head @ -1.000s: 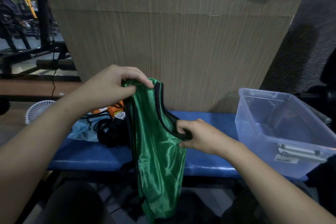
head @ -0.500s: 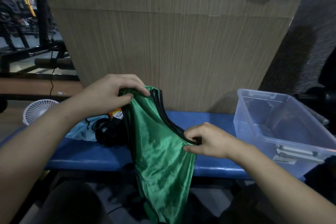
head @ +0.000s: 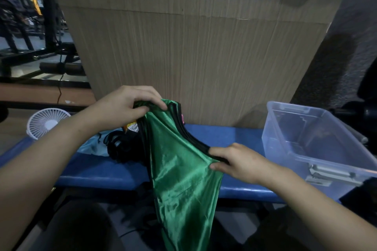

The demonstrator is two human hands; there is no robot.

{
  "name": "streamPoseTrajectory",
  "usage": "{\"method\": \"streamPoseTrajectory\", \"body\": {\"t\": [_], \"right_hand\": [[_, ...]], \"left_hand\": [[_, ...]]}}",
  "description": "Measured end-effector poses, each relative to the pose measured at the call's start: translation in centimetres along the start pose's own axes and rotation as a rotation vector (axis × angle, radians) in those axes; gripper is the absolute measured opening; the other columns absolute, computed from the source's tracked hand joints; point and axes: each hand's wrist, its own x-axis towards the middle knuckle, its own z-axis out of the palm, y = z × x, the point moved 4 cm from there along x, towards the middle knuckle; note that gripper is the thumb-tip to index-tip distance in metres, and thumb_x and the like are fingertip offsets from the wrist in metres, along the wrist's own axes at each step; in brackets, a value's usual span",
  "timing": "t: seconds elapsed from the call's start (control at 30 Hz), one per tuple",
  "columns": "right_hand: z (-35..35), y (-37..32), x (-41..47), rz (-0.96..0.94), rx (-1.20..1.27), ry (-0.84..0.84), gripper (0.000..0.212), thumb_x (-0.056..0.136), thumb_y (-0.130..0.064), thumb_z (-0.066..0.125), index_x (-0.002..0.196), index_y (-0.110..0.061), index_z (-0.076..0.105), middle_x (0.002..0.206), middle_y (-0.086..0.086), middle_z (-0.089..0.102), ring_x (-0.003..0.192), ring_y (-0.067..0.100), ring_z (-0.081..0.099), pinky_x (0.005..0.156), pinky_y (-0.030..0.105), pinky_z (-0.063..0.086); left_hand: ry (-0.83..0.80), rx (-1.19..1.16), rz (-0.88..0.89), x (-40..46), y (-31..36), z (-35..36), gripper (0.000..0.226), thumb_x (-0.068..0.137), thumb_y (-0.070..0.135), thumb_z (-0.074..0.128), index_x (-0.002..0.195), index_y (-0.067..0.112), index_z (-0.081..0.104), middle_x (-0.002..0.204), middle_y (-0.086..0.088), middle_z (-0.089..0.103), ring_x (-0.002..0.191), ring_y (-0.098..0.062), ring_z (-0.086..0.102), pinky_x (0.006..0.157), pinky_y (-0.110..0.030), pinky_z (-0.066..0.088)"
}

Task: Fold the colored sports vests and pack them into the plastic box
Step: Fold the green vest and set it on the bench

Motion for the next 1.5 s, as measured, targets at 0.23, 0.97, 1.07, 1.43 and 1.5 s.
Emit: {"method": "streamPoseTrajectory", "body": {"t": [0.23, 0.97, 1.07, 1.43, 1.5], "right_hand": [[-2.6, 0.7, -0.7, -0.052, 0.095, 0.273, 0.02, 0.095, -0.043, 0.06, 0.082, -0.033, 0.049, 0.069, -0.02, 0.048, 0.066, -0.002, 0.051, 0.063, 0.017, 0.038], [-5.8, 1.0, 0.4, 0.331, 0.743, 0.552, 0.021, 0.086, 0.006, 0.071, 0.081, -0.014, 0.065, 0.074, 0.005, 0.057, 0.068, 0.02, 0.055, 0.058, 0.032, 0.046], [-5.8, 1.4, 0.5, 0.356, 0.703, 0.513, 0.015, 0.086, -0.002, 0.074, 0.085, -0.001, 0.06, 0.071, 0.012, 0.052, 0.058, 0.028, 0.05, 0.048, 0.038, 0.044], [-7.8, -1.3, 0.0, 0.393, 0.787, 0.466, 0.01, 0.092, 0.006, 0.062, 0.09, 0.011, 0.053, 0.08, 0.014, 0.051, 0.074, 0.025, 0.053, 0.066, 0.048, 0.063], [-8.5, -1.9, -0.5, 0.4, 0.783, 0.486, 0.008, 0.092, 0.007, 0.061, 0.087, 0.006, 0.056, 0.077, 0.013, 0.052, 0.073, 0.024, 0.055, 0.068, 0.048, 0.063]], "left_hand": [[0.085, 0.022, -0.041, -0.4, -0.5, -1.7, 0.04, 0.093, -0.007, 0.059, 0.11, 0.026, 0.074, 0.111, 0.012, 0.066, 0.11, -0.012, 0.062, 0.096, -0.028, 0.046], [0.175, -0.04, -0.122, -0.8, 2.2, -4.6, 0.058, 0.09, -0.013, 0.045, 0.089, 0.035, 0.077, 0.107, 0.017, 0.071, 0.101, -0.028, 0.064, 0.098, -0.059, 0.046], [0.188, -0.005, -0.122, -0.3, 2.4, -5.3, 0.06, 0.091, -0.011, 0.045, 0.097, 0.041, 0.075, 0.112, 0.019, 0.069, 0.104, -0.025, 0.064, 0.098, -0.054, 0.049], [0.199, 0.155, -0.065, 0.6, 5.7, -6.8, 0.024, 0.097, 0.016, 0.062, 0.109, 0.034, 0.071, 0.113, 0.027, 0.063, 0.106, 0.013, 0.053, 0.083, -0.005, 0.035], [0.2, 0.145, -0.054, 0.2, 6.7, -7.3, 0.019, 0.095, 0.024, 0.066, 0.11, 0.035, 0.071, 0.114, 0.026, 0.064, 0.104, 0.013, 0.055, 0.082, -0.009, 0.036]]}}
